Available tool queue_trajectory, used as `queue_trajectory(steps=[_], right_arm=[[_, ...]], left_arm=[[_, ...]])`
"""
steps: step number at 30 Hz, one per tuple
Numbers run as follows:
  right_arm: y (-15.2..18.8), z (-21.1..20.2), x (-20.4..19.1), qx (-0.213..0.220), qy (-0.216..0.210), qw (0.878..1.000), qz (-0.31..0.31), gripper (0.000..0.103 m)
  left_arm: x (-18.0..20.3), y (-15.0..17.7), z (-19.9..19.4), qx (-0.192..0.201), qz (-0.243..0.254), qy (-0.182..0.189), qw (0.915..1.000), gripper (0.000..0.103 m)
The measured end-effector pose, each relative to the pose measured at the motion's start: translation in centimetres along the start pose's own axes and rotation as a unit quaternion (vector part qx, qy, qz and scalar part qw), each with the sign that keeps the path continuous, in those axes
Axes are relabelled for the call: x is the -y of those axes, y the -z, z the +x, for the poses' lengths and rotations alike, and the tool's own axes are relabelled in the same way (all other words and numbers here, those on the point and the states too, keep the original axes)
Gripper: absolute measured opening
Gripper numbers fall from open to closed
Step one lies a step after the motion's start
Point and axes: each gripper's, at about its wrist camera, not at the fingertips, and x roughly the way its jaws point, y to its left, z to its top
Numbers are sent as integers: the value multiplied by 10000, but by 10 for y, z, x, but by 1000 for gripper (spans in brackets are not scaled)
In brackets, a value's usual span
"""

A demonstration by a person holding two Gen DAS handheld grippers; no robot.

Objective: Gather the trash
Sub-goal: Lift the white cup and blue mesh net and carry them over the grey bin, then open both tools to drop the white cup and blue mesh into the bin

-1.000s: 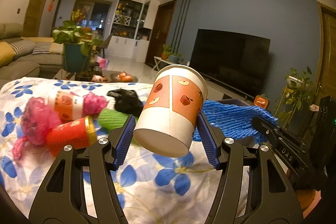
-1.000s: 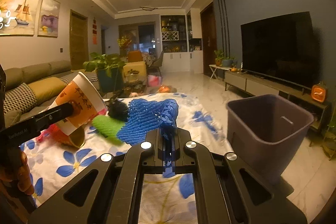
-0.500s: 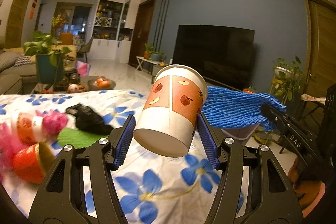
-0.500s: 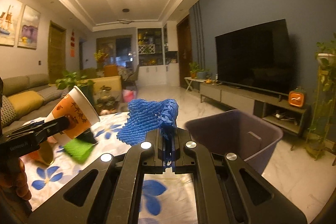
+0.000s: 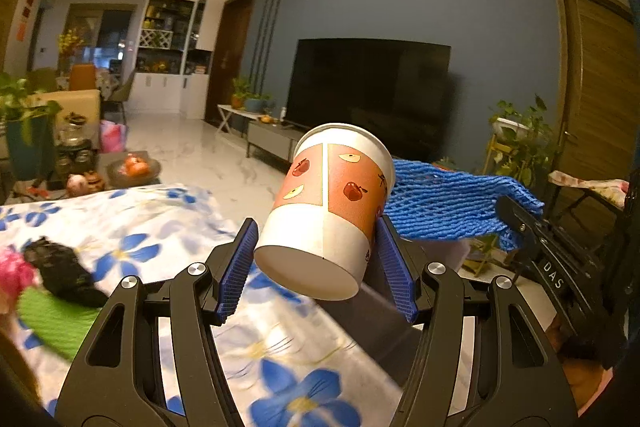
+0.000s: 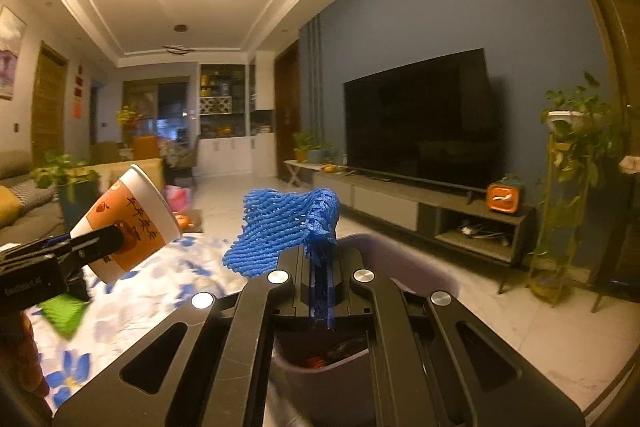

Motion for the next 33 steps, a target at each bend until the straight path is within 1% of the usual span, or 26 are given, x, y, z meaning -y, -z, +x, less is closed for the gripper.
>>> queue_trajectory(steps=[5, 12, 24, 33], right_arm=[[1, 14, 10, -31, 266, 9996, -9, 5], [5, 28, 18, -109, 482, 9988, -30, 5], [6, 45, 21, -190, 618, 9979, 18, 5], [12, 54, 26, -279, 619, 9976, 120, 5]], left_arm=[[13, -1, 32, -121, 13, 217, 9997, 59], [25, -2, 59, -171, 60, 379, 9991, 59], [39, 1, 98, -396, 81, 533, 9978, 59], [43, 9, 123, -582, 84, 538, 9968, 60]])
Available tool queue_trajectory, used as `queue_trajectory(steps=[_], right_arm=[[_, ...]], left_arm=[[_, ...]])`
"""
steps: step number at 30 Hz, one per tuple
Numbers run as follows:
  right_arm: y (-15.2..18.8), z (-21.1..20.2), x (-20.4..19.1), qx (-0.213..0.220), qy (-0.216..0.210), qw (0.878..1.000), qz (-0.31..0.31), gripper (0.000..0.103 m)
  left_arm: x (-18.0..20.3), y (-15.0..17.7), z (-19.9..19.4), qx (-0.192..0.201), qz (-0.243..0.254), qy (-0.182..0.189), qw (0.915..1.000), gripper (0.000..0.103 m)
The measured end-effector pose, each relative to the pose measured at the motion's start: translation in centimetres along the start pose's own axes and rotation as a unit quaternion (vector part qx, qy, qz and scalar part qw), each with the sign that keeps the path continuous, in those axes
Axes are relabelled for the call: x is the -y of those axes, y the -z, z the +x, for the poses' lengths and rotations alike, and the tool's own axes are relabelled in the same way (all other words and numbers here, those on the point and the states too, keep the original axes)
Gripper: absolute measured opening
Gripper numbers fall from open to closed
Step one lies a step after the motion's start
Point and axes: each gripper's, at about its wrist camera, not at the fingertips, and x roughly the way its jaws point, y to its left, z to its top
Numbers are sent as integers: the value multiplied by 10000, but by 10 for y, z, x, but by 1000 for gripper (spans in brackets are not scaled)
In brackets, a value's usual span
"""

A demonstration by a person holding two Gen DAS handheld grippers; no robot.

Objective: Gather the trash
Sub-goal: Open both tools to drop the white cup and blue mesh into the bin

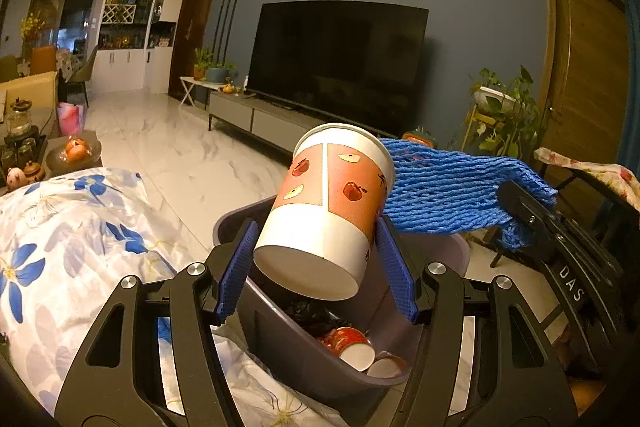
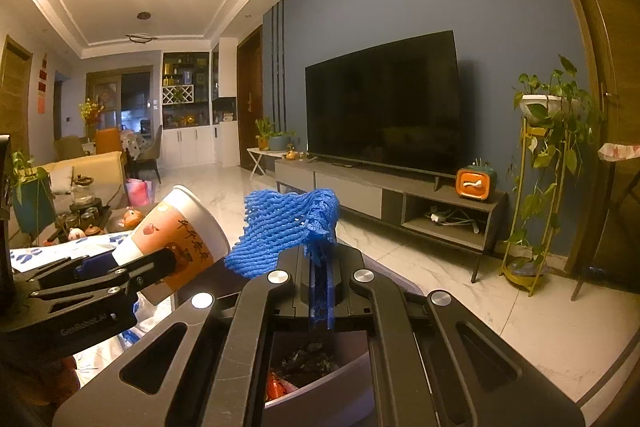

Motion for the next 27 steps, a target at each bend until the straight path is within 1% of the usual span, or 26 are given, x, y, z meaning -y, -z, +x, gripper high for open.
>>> queue_trajectory(steps=[7, 12, 15, 16, 17, 18, 19, 20, 22, 25, 27], right_arm=[[2, 7, 2, -54, -62, 10000, 45, 5], [5, 12, 5, -117, -122, 9998, 110, 5], [6, 17, 9, -162, -151, 9997, 136, 6], [7, 18, 11, -179, -137, 9996, 143, 6], [8, 20, 13, -215, -144, 9995, 184, 8], [9, 21, 15, -249, -156, 9993, 228, 10], [10, 22, 17, -276, -148, 9992, 256, 16], [11, 22, 19, -302, -139, 9990, 289, 23], [13, 22, 20, -309, -134, 9990, 305, 32], [14, 20, 21, -322, -109, 9990, 283, 33], [14, 18, 21, -315, -120, 9990, 297, 46]], left_arm=[[2, 2, 16, -139, -50, 41, 9999, 60], [3, 5, 23, -163, -70, 61, 9998, 60], [2, 6, 27, -189, -167, 85, 9996, 61], [0, 7, 29, -225, -216, 92, 9995, 63], [-1, 8, 30, -275, -258, 130, 9992, 66], [-2, 9, 31, -310, -309, 156, 9989, 72], [-5, 10, 32, -312, -387, 117, 9987, 78], [-6, 10, 31, -304, -431, 105, 9986, 80], [-11, 11, 31, -313, -553, 80, 9979, 82], [-16, 11, 24, -305, -611, -56, 9976, 85], [-17, 13, 16, -270, -557, -235, 9978, 87]])
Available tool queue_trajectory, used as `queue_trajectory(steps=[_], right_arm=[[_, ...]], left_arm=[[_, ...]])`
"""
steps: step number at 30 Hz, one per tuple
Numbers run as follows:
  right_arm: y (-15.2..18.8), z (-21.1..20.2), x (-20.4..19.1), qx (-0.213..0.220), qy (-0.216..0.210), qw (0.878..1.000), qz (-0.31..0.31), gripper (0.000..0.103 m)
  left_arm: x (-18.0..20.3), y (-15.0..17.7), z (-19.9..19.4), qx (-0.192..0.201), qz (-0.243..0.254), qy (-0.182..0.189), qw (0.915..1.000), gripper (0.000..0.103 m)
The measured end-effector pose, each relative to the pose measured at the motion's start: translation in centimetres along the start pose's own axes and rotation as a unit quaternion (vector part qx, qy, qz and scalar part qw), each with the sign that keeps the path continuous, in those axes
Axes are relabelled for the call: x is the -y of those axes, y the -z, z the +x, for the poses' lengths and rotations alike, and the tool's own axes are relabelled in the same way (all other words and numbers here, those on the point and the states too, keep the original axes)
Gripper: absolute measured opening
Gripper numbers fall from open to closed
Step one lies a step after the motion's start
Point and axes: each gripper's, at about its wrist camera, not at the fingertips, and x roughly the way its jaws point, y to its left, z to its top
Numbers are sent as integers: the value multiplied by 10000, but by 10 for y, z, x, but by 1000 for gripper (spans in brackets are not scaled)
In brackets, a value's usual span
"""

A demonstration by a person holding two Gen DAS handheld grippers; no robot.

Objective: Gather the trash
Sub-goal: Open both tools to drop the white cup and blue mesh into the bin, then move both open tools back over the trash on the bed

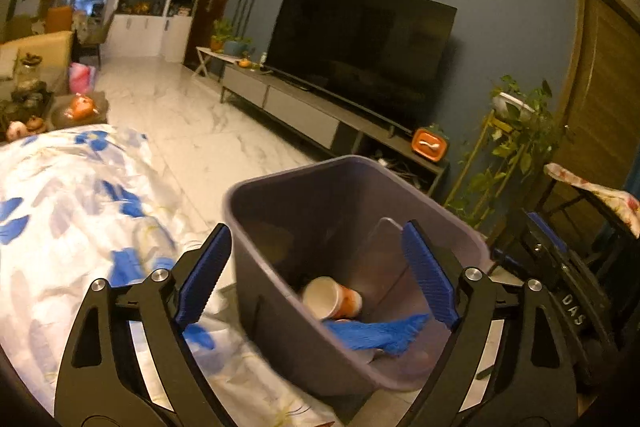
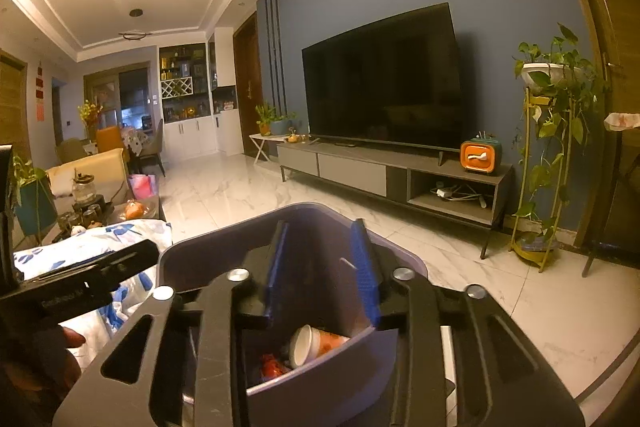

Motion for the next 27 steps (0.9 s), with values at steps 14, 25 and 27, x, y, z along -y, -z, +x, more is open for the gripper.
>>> queue_trajectory(steps=[14, 25, 27], right_arm=[[22, -40, -18, -87, -392, 9992, -85, 81], [32, -82, -57, 22, -976, 9948, -277, 84], [35, -86, -68, -20, -1136, 9931, -276, 84]], left_arm=[[-47, 31, -95, 293, -57, -1511, 9881, 92], [-99, 56, -189, 519, -634, -2414, 9670, 92], [-108, 64, -209, 566, -680, -2649, 9602, 92]])
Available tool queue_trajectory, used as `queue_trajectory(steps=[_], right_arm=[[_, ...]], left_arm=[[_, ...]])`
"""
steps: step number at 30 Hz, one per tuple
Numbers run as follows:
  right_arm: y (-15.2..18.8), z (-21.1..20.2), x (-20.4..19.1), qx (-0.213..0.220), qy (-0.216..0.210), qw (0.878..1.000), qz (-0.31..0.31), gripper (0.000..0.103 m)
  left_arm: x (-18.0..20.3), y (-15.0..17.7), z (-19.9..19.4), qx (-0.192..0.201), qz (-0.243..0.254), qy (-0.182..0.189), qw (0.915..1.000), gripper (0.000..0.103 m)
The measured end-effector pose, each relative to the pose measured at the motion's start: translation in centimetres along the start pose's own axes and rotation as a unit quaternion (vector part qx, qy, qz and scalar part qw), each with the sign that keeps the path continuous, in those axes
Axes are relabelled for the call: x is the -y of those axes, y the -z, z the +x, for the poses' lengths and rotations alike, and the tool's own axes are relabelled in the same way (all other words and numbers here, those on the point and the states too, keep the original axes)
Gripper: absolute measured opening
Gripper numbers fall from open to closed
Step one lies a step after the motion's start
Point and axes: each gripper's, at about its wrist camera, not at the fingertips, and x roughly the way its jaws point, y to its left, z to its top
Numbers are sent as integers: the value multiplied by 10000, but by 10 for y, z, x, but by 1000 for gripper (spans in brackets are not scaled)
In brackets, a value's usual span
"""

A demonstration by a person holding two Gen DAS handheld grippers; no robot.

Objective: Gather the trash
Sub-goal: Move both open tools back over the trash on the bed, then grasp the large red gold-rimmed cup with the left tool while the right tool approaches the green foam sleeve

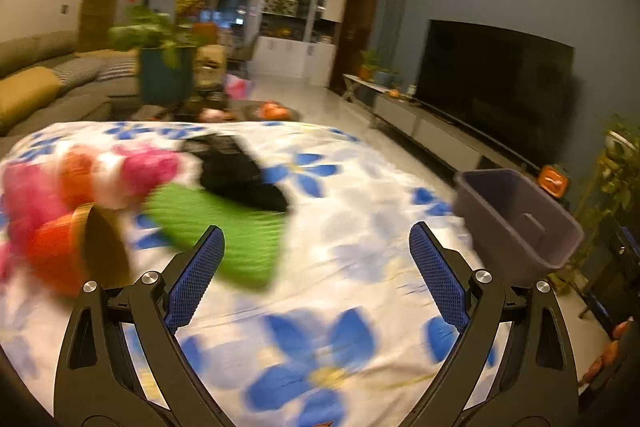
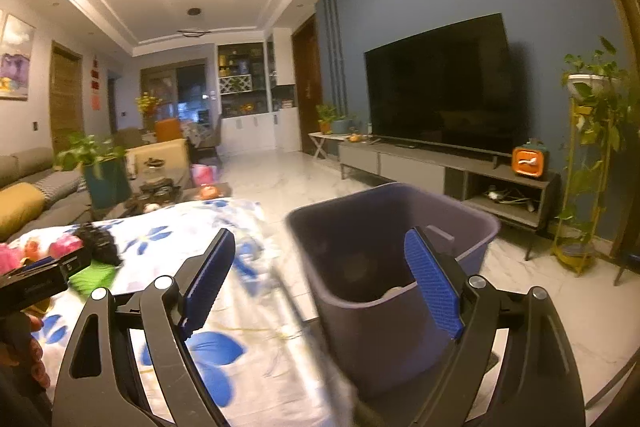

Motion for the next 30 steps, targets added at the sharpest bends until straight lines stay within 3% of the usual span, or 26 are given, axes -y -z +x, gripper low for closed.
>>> queue_trajectory(steps=[7, 13, 25, 29, 30], right_arm=[[16, 2, -58, -245, -631, 9977, -102, 84], [29, 7, -106, -496, -1135, 9919, -281, 84], [40, 8, -147, -594, -1294, 9882, -566, 84], [42, 12, -153, -610, -1341, 9875, -567, 84], [41, 14, -155, -608, -1362, 9871, -583, 84]], left_arm=[[-63, 15, -37, 102, -331, -893, 9954, 92], [-99, 27, -58, 139, -523, -1248, 9907, 92], [-114, 30, -53, 35, -633, -1262, 9900, 92], [-111, 28, -40, -25, -534, -1463, 9878, 92], [-111, 28, -37, -56, -517, -1507, 9872, 88]])
